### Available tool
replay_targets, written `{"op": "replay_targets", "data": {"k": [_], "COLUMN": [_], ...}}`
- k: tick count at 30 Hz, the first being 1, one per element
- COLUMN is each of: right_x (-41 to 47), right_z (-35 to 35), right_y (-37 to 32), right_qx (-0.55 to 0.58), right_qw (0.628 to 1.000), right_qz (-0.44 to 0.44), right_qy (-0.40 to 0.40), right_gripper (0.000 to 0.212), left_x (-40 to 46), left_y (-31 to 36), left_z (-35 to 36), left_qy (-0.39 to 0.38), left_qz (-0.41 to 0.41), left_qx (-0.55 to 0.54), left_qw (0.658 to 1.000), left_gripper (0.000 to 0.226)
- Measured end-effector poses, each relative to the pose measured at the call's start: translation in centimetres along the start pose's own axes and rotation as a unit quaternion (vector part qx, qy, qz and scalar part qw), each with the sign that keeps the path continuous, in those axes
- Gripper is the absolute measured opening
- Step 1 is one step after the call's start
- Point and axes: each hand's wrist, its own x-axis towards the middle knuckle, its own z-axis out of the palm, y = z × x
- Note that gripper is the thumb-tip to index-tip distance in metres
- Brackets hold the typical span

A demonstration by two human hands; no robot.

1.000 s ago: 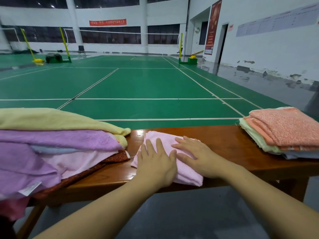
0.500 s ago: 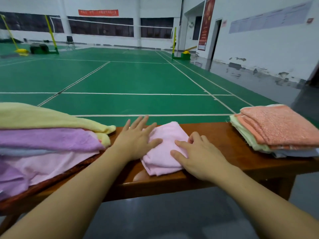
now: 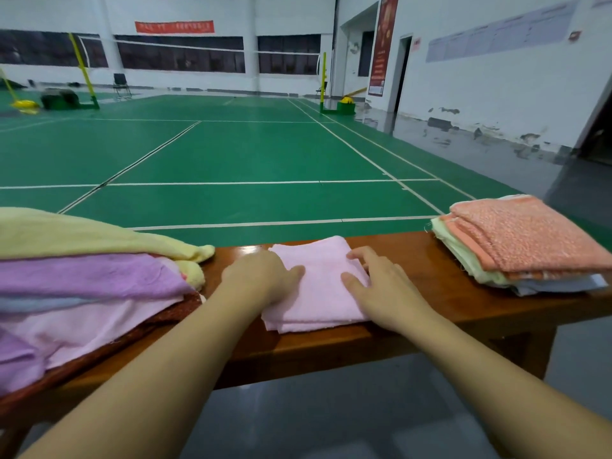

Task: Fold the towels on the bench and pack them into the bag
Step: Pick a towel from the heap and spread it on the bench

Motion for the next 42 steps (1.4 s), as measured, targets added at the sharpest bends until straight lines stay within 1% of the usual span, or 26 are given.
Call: {"op": "replay_targets", "data": {"k": [2, 4, 5, 9, 11, 13, 15, 17, 19, 21, 24, 26, 27, 28, 29, 30, 31, 32, 33, 34, 35, 36, 38, 40, 42], "right_x": [-0.1, 0.1, 0.2, 0.0, 0.1, 0.4, 1.0, 1.8, 2.5, 3.1, 4.0, 4.7, 5.0, 5.3, 5.4, 5.4, 5.3, 5.3, 5.1, 5.0, 5.0, 4.9, 4.9, 4.6, 4.3], "right_z": [0.6, 1.0, 1.2, 1.0, 0.3, -1.2, -3.8, -7.0, -10.5, -13.9, -18.6, -20.9, -21.6, -21.9, -21.7, -21.0, -20.1, -19.0, -18.2, -17.6, -17.2, -17.1, -17.2, -17.5, -17.9], "right_y": [-0.5, -0.6, -0.5, 0.1, 0.7, 1.5, 2.5, 3.7, 5.5, 8.2, 12.7, 16.0, 17.7, 19.3, 20.7, 21.9, 22.9, 23.8, 24.3, 24.7, 25.0, 25.1, 25.3, 25.3, 24.8], "right_qx": [0.004, 0.025, 0.035, 0.059, 0.063, 0.076, 0.089, 0.089, 0.063, 0.011, -0.058, -0.076, -0.072, -0.069, -0.08, -0.099, -0.112, -0.114, -0.106, -0.097, -0.089, -0.086, -0.074, -0.052, -0.045], "right_qw": [1.0, 0.999, 0.999, 0.996, 0.995, 0.992, 0.985, 0.976, 0.971, 0.969, 0.967, 0.967, 0.969, 0.971, 0.974, 0.975, 0.976, 0.978, 0.979, 0.98, 0.98, 0.981, 0.981, 0.982, 0.983], "right_qz": [-0.025, -0.037, -0.04, -0.045, -0.049, -0.039, -0.022, -0.002, 0.023, 0.048, 0.081, 0.111, 0.13, 0.147, 0.165, 0.172, 0.169, 0.16, 0.157, 0.152, 0.15, 0.146, 0.154, 0.163, 0.163], "right_qy": [-0.008, 0.001, 0.011, 0.046, 0.068, 0.096, 0.146, 0.198, 0.23, 0.243, 0.236, 0.217, 0.2, 0.174, 0.137, 0.1, 0.078, 0.073, 0.077, 0.086, 0.091, 0.093, 0.087, 0.076, 0.067], "right_gripper": [0.035, 0.034, 0.033, 0.039, 0.04, 0.041, 0.04, 0.041, 0.045, 0.051, 0.055, 0.054, 0.052, 0.049, 0.051, 0.058, 0.069, 0.079, 0.08, 0.074, 0.068, 0.064, 0.058, 0.053, 0.053], "left_x": [-0.4, -0.9, -1.2, -1.7, -1.9, -2.0, -2.4, -2.4, -2.1, -1.5, -0.1, 0.9, 1.5, 1.9, 2.1, 2.1, 2.0, 1.9, 1.9, 2.0, 2.3, 2.5, 3.0, 3.5, 3.7], "left_y": [1.0, 1.5, 1.7, 2.1, 2.6, 3.8, 6.1, 9.3, 13.1, 17.6, 24.4, 28.4, 30.1, 31.5, 32.6, 33.2, 33.5, 33.7, 33.8, 34.0, 34.1, 34.3, 34.5, 34.6, 34.4], "left_z": [0.6, 0.6, 0.4, -0.3, -0.4, -0.6, -1.2, -2.2, -3.1, -4.1, -5.8, -6.1, -5.7, -5.0, -4.1, -3.3, -2.6, -2.0, -1.5, -1.0, -0.5, 0.0, 1.0, 1.0, 0.3], "left_qy": [0.007, 0.031, 0.04, 0.044, 0.048, 0.067, 0.091, 0.123, 0.142, 0.135, 0.097, 0.052, 0.02, -0.011, -0.029, -0.021, 0.02, 0.083, 0.139, 0.161, 0.15, 0.117, 0.059, 0.041, 0.025], "left_qz": [0.01, 0.013, 0.014, 0.027, 0.029, 0.04, 0.071, 0.122, 0.187, 0.239, 0.249, 0.244, 0.24, 0.228, 0.207, 0.185, 0.175, 0.193, 0.23, 0.274, 0.307, 0.322, 0.323, 0.322, 0.317], "left_qx": [-0.031, -0.089, -0.116, -0.207, -0.294, -0.395, -0.468, -0.502, -0.489, -0.467, -0.484, -0.494, -0.486, -0.463, -0.426, -0.374, -0.313, -0.263, -0.229, -0.214, -0.217, -0.229, -0.241, -0.224, -0.204], "left_qw": [0.999, 0.995, 0.992, 0.977, 0.954, 0.916, 0.876, 0.847, 0.84, 0.841, 0.833, 0.833, 0.84, 0.857, 0.88, 0.909, 0.933, 0.942, 0.936, 0.924, 0.914, 0.911, 0.913, 0.919, 0.926], "left_gripper": [0.062, 0.05, 0.048, 0.061, 0.063, 0.057, 0.054, 0.058, 0.061, 0.055, 0.041, 0.04, 0.041, 0.042, 0.042, 0.04, 0.039, 0.042, 0.048, 0.053, 0.057, 0.06, 0.065, 0.067, 0.069]}}
